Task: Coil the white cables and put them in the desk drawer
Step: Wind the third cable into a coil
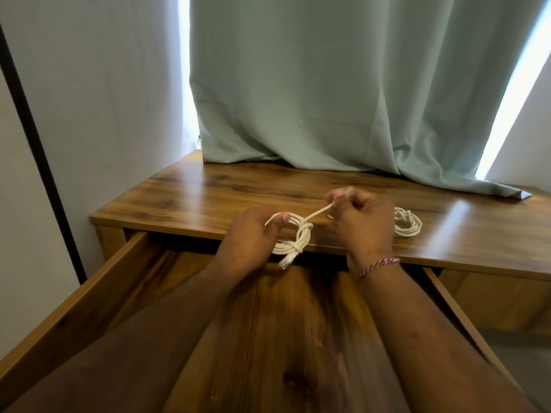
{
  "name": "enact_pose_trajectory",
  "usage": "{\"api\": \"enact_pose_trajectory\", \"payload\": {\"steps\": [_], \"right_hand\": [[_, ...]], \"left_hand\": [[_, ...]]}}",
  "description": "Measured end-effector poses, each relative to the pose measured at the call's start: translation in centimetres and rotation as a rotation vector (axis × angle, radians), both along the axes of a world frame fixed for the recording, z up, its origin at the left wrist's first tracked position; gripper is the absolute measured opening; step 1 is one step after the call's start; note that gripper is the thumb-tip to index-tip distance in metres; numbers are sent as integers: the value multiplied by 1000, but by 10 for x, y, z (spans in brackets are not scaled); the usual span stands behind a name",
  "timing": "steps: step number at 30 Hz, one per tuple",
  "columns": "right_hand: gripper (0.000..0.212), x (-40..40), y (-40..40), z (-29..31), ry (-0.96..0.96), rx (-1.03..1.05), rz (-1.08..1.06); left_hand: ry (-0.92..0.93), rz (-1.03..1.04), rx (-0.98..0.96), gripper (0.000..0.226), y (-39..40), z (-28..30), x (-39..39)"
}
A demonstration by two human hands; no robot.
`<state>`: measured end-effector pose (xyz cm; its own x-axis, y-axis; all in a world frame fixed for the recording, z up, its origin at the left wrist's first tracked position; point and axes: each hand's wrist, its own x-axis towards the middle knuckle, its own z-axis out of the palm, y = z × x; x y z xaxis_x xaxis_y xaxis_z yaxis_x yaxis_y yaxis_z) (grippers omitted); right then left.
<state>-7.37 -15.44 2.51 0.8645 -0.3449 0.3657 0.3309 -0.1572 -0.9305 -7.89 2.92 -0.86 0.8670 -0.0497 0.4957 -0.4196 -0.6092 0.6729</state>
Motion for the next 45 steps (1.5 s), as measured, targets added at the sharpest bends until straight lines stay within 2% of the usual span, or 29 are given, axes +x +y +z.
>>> {"api": "enact_pose_trajectory", "payload": {"steps": [2,4,6,9,11,13,15,18,21,24,28,32,38,42,45], "right_hand": [[19,0,-6,4,29,186,35],[17,-4,-4,3,81,278,88],[18,-1,-3,-4,91,168,108],[30,4,-7,-9,50,-295,70],[36,2,-5,-9,51,-541,184],[35,-1,-2,-11,86,-611,354],[29,-3,0,-14,85,-592,430],[24,-3,4,-12,7,-620,312],[17,-5,5,-9,-26,-561,226],[5,-6,4,-7,-16,-501,232],[12,-9,5,-6,14,-472,296],[21,-9,6,-8,170,-321,417],[18,-12,1,-12,369,-34,806],[18,-12,4,-16,353,-1,791],[23,-16,8,-14,307,47,774]], "left_hand": [[-42,-20,68,26,6,-4,1],[-73,-39,75,17,5,-7,-1],[-78,-48,51,7,2,-7,-6],[-139,-89,113,6,-10,-3,-15],[-173,-94,167,8,-16,-2,-19],[-182,-89,193,8,-19,-6,-17],[-156,-88,127,7,-20,-10,-15],[-113,-56,-64,6,-17,-9,-13],[-87,-23,-187,6,-17,-4,-13],[-121,-5,-129,7,-16,-5,-13],[-112,-20,-85,9,-13,-6,-13],[-123,13,-61,10,-7,-6,-11],[-104,-97,-88,7,-7,-8,-10],[33,-187,-202,9,-3,-11,-6],[156,-263,-394,22,-6,-11,-8]]}}
